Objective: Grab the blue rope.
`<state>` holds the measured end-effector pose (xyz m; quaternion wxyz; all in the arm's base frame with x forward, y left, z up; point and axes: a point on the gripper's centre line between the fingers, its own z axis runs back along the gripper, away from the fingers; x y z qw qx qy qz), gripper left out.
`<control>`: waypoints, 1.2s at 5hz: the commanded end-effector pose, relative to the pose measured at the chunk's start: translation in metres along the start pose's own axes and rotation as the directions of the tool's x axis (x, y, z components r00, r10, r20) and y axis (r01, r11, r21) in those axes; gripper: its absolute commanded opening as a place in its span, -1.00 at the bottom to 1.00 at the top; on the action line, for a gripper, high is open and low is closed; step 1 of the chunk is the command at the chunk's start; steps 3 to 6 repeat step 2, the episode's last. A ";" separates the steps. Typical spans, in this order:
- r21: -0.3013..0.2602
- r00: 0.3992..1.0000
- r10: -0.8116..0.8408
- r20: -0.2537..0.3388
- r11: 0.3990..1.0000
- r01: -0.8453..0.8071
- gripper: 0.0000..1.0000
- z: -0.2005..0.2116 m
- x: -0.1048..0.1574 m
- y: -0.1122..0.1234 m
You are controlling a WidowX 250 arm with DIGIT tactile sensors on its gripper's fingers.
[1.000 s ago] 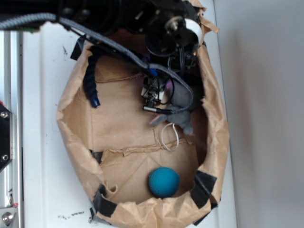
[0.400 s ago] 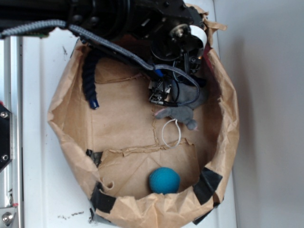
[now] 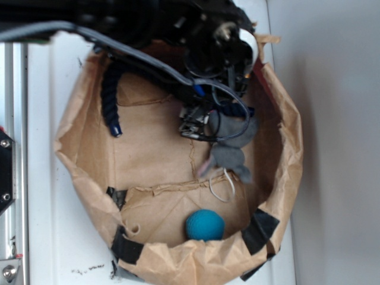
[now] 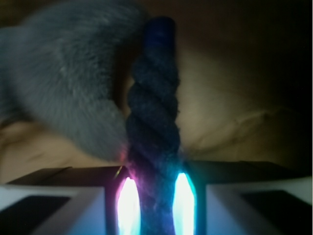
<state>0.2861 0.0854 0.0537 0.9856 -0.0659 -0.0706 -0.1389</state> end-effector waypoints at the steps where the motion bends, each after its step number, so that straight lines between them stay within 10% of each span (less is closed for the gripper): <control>1: -0.033 0.992 0.085 0.096 0.996 -0.082 -1.00 0.091 -0.010 -0.022; 6: -0.009 0.991 0.076 0.108 0.997 -0.075 -1.00 0.103 -0.015 -0.035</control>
